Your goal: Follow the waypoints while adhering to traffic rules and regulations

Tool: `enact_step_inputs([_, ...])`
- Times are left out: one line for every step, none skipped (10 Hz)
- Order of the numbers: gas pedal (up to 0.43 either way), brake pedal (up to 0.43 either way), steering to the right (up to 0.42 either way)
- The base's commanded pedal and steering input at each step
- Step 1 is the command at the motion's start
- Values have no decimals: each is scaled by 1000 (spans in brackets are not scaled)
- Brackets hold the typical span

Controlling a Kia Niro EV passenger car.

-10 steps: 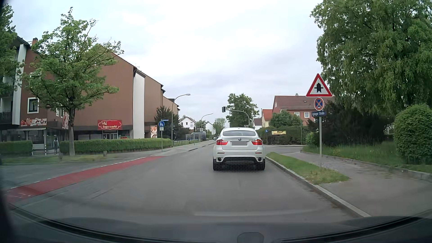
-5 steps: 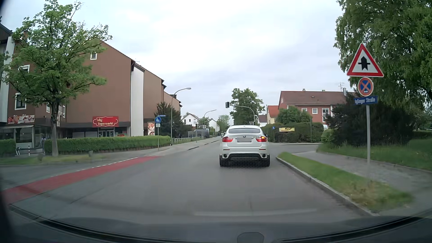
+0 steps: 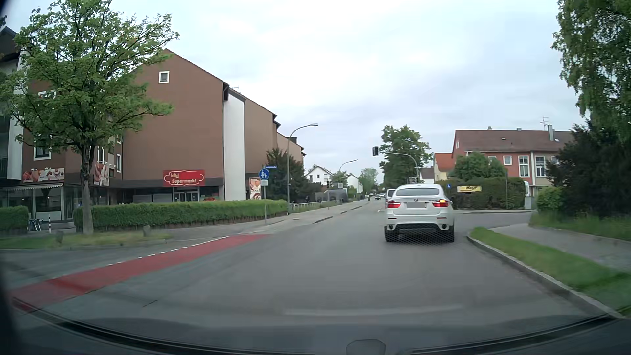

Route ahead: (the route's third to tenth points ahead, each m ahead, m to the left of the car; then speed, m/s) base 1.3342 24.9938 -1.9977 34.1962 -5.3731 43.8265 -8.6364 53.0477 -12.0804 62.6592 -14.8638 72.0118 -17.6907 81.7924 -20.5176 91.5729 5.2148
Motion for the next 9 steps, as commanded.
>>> enact_step_inputs([0,0,-372])
enact_step_inputs([0,0,-408])
enact_step_inputs([0,0,-438])
enact_step_inputs([0,0,-473])
enact_step_inputs([0,0,-499])
enact_step_inputs([0,0,-519])
enact_step_inputs([0,0,-538])
enact_step_inputs([0,0,-552])
enact_step_inputs([28,0,-555])
